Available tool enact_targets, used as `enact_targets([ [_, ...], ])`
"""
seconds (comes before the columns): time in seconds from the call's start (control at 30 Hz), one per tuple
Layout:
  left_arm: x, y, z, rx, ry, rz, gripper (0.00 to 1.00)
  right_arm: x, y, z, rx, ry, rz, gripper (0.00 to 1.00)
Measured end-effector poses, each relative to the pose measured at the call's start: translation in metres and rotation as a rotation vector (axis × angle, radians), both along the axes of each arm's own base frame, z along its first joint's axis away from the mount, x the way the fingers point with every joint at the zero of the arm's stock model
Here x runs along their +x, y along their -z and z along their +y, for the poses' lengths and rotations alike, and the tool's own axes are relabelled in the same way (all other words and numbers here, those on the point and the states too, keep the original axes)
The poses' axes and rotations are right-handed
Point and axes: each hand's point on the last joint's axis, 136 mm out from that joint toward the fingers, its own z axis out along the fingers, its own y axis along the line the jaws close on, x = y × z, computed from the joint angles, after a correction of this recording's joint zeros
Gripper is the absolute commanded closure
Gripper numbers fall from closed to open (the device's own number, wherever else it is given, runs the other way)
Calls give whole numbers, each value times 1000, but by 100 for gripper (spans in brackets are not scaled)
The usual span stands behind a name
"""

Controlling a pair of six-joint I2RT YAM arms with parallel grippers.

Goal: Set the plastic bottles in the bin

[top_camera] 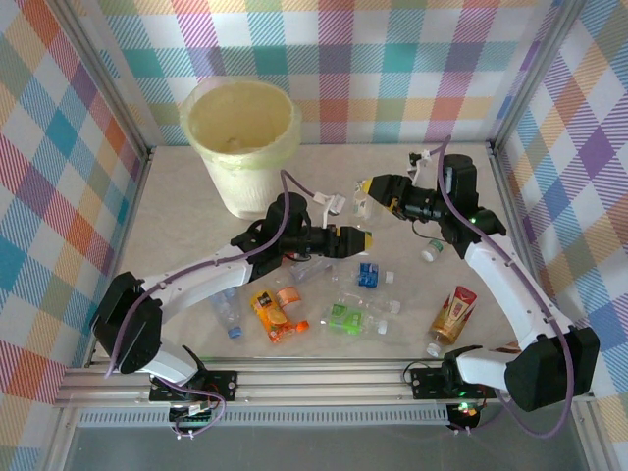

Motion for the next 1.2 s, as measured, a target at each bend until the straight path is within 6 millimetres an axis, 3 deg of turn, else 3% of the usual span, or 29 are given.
enact_targets([
  [0.4, -3, -5, -4, -5, 20, 10, 63, -3, 0, 0, 3, -6, -3, 40],
  [0.73, -3, -9, 1, 49, 9, -19, 65, -3, 0, -1, 7, -2, 6, 18],
  [0.97, 3, -22, 17, 103, -21, -55, 66, -20, -18, -6, -4, -12, -68, 7],
  [1.2, 42, -48, 55, 192, -130, -100, 66, -37, -34, -15, -38, -4, -153, 2],
])
